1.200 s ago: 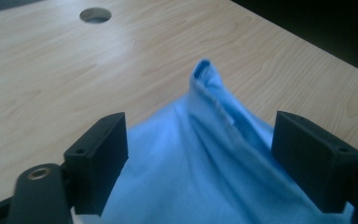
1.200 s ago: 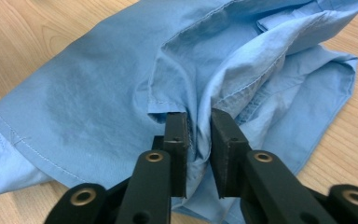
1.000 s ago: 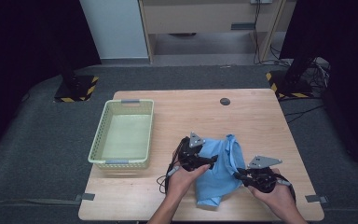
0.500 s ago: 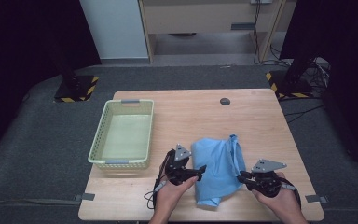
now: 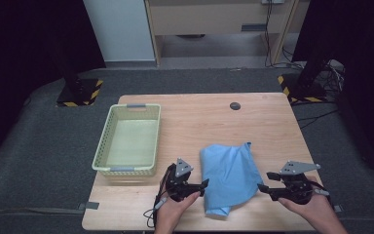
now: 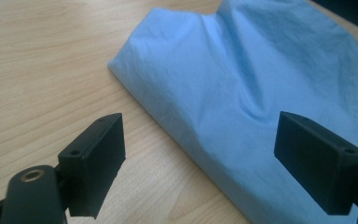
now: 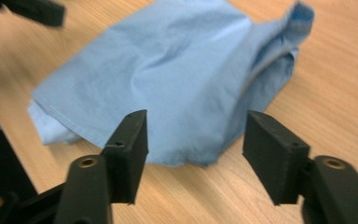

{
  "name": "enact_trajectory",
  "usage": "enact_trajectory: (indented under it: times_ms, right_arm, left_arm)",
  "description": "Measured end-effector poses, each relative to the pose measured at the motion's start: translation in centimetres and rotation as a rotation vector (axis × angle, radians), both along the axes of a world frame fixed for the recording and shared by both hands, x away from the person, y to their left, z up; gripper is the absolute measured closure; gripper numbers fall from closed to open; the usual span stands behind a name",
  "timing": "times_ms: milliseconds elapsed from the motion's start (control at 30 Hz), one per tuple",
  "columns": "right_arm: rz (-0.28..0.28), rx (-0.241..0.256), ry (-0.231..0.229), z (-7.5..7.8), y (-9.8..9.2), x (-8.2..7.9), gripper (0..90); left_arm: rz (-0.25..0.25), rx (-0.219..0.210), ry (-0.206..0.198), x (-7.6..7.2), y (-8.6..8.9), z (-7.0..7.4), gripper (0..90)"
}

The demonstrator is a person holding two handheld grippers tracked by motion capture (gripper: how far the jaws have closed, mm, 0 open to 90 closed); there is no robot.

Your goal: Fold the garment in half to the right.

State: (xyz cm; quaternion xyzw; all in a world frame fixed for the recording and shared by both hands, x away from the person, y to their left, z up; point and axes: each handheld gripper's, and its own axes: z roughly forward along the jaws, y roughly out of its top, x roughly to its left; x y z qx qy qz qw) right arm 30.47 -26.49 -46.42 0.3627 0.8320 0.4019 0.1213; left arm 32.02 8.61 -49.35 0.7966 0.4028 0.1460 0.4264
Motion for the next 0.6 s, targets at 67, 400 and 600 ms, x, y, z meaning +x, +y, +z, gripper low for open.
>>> enact_trajectory:
  times_ms: [67,400,600]
  right_arm:
    - [0.007,-0.002,-0.015,0.5,0.2,0.0,34.7]
    - [0.046,-0.081,-0.047,0.8,3.0,1.3,10.9]
    - [0.078,-0.125,-0.042,0.4,5.0,2.3,5.8]
  left_arm:
    - [0.000,0.008,0.005,0.0,0.0,-0.2,15.8]
    - [0.002,0.032,0.012,0.2,-0.2,-1.0,13.6]
    - [0.000,0.034,0.026,0.4,-0.3,-1.3,9.4]
